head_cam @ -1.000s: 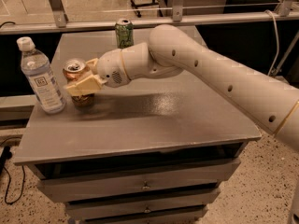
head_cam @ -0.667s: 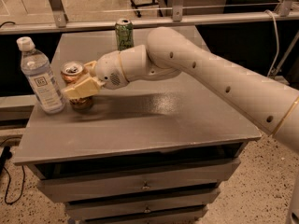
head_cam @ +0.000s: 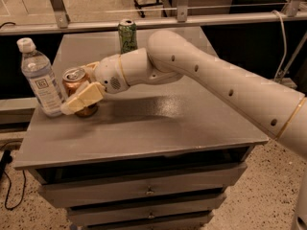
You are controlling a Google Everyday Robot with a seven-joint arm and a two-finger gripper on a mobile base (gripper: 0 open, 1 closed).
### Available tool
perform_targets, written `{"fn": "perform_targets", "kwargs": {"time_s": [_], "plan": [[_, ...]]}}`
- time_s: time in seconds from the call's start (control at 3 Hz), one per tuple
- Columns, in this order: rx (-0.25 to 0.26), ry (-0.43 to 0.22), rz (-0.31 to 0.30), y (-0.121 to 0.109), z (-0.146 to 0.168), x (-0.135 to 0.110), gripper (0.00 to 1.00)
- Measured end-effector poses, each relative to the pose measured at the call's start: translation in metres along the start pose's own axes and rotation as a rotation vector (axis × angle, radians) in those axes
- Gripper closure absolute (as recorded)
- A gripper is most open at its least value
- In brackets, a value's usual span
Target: Move orange can near blue plastic bottle
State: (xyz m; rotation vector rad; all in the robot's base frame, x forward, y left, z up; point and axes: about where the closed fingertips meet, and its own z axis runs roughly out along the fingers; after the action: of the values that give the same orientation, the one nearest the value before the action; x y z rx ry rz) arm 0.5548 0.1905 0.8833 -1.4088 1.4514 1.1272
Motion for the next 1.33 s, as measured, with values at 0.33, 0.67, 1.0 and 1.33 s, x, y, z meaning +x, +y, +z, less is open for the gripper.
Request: {"fn": "perform_targets", "kwargs": {"time_s": [0.33,0.67,1.0,1.33], "plan": [[-0.008,-0.001,-0.011,0.001,-0.001,-0.004,0.0],[0.029,0.013,-0.036,-0.006,-0.034,-0.008,0.0],[0.075,-0.023,-0.063,-0.016,-0.098,-0.013,0.0],[0.164,-0.107,-0.101,-0.032,-0.208,-0.019,0.0]]}}
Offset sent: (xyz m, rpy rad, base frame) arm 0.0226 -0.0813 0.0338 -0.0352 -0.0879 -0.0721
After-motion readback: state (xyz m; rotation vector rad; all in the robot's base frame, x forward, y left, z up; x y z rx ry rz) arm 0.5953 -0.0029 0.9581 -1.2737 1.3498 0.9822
